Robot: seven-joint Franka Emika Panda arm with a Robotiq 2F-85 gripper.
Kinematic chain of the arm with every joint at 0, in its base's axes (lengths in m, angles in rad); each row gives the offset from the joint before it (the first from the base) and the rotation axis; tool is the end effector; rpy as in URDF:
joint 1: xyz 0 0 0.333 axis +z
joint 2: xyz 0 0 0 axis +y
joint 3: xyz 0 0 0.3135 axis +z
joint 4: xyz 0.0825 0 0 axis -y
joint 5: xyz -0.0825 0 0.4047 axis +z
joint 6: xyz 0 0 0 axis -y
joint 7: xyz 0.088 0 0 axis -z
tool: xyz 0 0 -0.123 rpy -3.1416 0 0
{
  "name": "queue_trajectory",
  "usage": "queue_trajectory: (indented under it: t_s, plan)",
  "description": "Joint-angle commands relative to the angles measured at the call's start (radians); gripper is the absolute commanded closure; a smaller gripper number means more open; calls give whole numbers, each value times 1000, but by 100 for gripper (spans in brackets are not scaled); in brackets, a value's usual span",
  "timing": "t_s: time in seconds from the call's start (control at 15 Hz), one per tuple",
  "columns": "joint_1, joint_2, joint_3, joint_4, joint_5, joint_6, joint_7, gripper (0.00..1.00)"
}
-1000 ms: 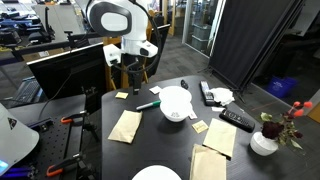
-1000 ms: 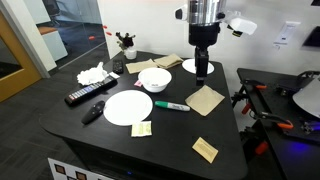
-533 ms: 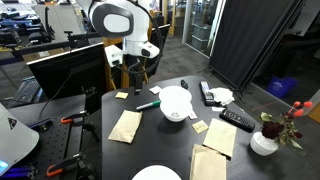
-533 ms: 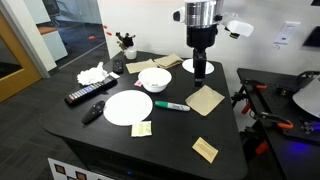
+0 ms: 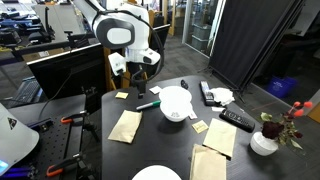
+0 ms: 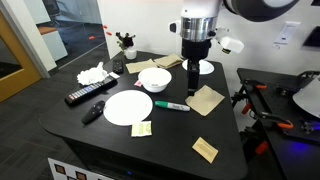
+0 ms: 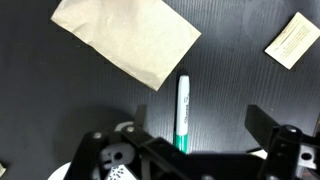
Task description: Place the marker in the bowl
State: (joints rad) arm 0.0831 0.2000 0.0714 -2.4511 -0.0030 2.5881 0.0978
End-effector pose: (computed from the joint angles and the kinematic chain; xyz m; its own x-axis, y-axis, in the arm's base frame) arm 0.4807 0.0764 0.1777 0.9963 0.0584 -0.0634 0.0581 -0.9983 -0.0066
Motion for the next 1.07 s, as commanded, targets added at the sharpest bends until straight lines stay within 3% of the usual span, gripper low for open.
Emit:
queue_trajectory:
  t_s: [0.0,0.53,1.0]
  plan:
    - [-2,68,4,25,14,79,-24,0]
    - [50,213,-40,110,-25,153,70,0]
    - [134,309,-124,189,-75,169,185,0]
